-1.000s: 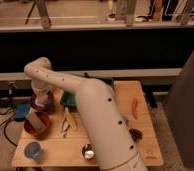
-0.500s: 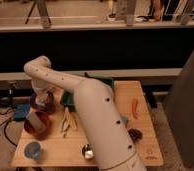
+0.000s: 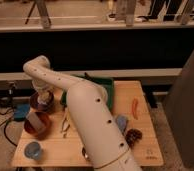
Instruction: Wipe purple bowl with towel
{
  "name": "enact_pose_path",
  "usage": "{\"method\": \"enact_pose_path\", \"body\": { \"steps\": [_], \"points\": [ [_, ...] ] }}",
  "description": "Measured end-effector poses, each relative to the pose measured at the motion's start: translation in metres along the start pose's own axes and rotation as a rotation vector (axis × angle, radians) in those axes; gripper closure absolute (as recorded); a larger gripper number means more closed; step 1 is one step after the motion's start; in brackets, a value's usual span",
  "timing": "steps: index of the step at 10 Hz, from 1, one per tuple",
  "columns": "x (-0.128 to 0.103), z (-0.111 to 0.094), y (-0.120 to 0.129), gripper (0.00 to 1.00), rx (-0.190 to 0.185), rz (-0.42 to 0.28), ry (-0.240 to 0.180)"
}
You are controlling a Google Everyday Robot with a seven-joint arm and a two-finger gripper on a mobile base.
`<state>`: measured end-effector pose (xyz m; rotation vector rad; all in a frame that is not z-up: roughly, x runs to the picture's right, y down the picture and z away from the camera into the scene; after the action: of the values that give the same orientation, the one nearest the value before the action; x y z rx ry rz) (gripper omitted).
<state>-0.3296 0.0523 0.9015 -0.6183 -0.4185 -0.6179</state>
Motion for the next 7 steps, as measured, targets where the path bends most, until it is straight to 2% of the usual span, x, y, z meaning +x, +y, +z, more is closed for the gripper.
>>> {"method": "enact_pose_path", "body": {
  "steps": [4, 7],
  "points": [
    [-0.023, 0.01, -0.024, 1.0, -0.002, -0.053, 0.002],
    [-0.034, 0.013, -0.026, 1.0, 0.004, -0.093, -0.031]
  ]
}}
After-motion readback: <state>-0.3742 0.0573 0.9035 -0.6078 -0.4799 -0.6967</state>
